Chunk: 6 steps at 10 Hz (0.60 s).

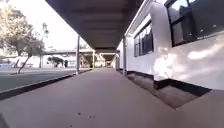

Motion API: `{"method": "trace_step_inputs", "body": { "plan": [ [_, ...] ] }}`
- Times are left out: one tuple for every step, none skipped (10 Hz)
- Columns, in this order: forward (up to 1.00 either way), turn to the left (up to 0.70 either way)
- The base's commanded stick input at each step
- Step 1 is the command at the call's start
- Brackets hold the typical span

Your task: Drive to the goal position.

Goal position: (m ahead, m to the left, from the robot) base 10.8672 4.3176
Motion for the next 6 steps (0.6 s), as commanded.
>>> {"method": "trace_step_inputs", "body": {
  "plan": [
    [0.70,0.07],
    [0.70,0.35],
    [0.70,0.24],
    [0.70,0.02],
    [0.70,0.00],
    [0.70,0.00]
  ]
}}
